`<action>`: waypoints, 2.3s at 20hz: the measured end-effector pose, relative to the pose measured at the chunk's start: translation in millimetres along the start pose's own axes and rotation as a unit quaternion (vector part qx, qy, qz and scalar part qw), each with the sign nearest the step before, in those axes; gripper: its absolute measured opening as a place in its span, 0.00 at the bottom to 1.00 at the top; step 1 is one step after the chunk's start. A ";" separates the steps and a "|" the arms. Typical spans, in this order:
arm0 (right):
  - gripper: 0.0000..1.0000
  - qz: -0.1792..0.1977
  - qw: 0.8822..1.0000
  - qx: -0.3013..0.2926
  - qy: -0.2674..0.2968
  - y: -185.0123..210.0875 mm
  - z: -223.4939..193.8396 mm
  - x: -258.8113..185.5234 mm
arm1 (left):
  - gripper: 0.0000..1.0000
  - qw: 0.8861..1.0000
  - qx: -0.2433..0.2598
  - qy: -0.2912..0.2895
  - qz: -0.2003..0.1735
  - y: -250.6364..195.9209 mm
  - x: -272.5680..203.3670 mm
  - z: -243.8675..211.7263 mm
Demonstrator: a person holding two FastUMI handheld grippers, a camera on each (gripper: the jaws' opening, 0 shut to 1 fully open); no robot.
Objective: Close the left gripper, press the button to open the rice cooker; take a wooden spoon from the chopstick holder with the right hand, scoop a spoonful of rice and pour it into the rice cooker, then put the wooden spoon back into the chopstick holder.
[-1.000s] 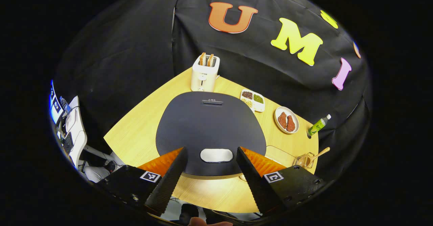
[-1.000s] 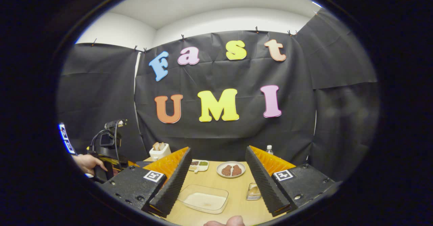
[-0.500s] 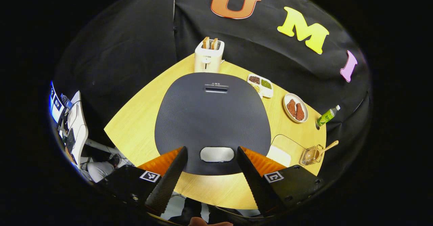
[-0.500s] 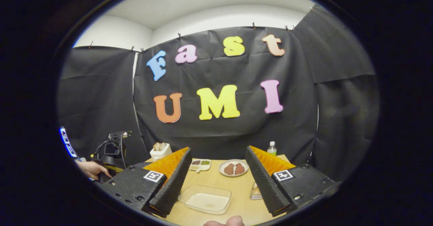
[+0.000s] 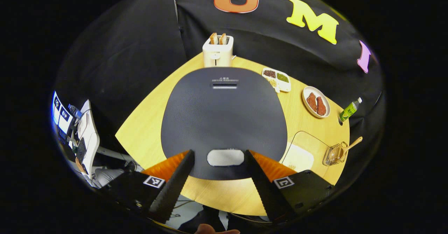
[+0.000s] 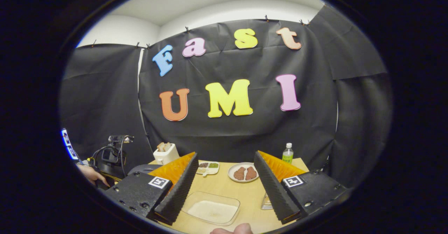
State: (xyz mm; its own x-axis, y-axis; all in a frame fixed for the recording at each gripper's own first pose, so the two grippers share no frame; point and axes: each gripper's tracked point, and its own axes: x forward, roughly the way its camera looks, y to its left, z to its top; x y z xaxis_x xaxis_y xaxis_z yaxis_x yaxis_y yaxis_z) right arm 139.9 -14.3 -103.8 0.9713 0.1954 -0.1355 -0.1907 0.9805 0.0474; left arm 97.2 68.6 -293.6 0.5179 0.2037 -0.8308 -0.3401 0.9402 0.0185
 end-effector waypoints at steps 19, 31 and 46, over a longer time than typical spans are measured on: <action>1.00 -0.064 0.994 -0.033 -0.080 68.3 70.3 -161.5 | 0.95 0.914 0.084 -0.335 -0.213 -13.6 -246.3 15.4; 0.99 -0.098 0.988 -0.044 -0.114 102.0 79.8 -293.3 | 0.95 0.834 0.102 -0.446 -0.308 2.8 -368.5 -33.1; 0.99 -0.100 0.989 -0.045 -0.094 93.4 58.4 -294.7 | 0.95 0.837 0.137 -0.467 -0.252 1.5 -372.2 -53.3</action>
State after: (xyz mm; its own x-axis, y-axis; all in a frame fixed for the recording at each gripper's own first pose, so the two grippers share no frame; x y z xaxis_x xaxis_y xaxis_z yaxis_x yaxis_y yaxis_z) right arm -155.9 18.5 -1.7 0.9985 -0.0023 0.0545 0.0051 0.9986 -0.0519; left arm -137.8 -20.3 -14.0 0.9721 -0.2337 0.0226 0.2330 0.9720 0.0298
